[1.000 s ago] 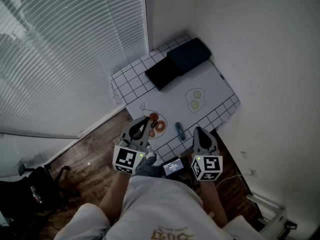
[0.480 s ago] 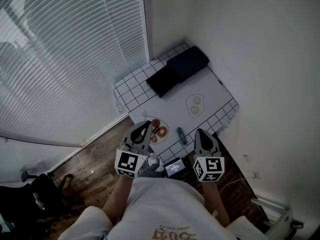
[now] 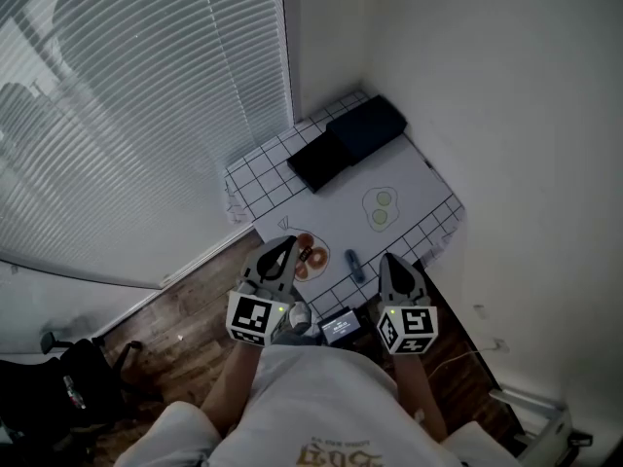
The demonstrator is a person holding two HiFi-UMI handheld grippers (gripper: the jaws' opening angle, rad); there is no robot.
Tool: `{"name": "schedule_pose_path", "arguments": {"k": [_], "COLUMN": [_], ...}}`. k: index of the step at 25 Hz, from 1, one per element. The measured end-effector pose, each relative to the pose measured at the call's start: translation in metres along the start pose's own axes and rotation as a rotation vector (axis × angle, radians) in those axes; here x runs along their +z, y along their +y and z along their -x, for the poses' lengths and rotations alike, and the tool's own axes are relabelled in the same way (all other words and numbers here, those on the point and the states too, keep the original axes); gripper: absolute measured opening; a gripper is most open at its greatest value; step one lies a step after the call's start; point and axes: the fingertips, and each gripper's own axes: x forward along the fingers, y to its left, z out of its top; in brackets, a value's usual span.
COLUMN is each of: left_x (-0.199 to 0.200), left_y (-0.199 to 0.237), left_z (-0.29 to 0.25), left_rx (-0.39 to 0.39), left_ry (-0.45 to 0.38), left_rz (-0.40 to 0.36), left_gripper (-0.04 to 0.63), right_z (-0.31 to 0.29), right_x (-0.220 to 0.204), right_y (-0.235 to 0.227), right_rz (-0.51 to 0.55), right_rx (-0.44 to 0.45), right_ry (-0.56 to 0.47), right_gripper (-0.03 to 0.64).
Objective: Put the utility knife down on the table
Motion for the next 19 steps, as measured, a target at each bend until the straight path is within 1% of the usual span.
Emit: {"name": "schedule_pose_path", "arguments": {"k": [4, 19], "left_x": [-0.003, -0.005], "left_y": [0.0, 0.0], "left_z": [0.005, 0.013], "left_rx": [0.007, 0.016], "left_ry": [0.005, 0.001], "left_rz": [0.001, 0.002], "left_gripper": [0.008, 0.008], "right_z": [0.002, 0.008], "right_x": [-0.002, -0.006], "right_y": [0.0, 0.001], "right_rz": [-0.022, -0.02], "right_rx": [0.0, -0.004], "right_ry": [-0.004, -0.004], "right_gripper": [0.008, 0.008]}}
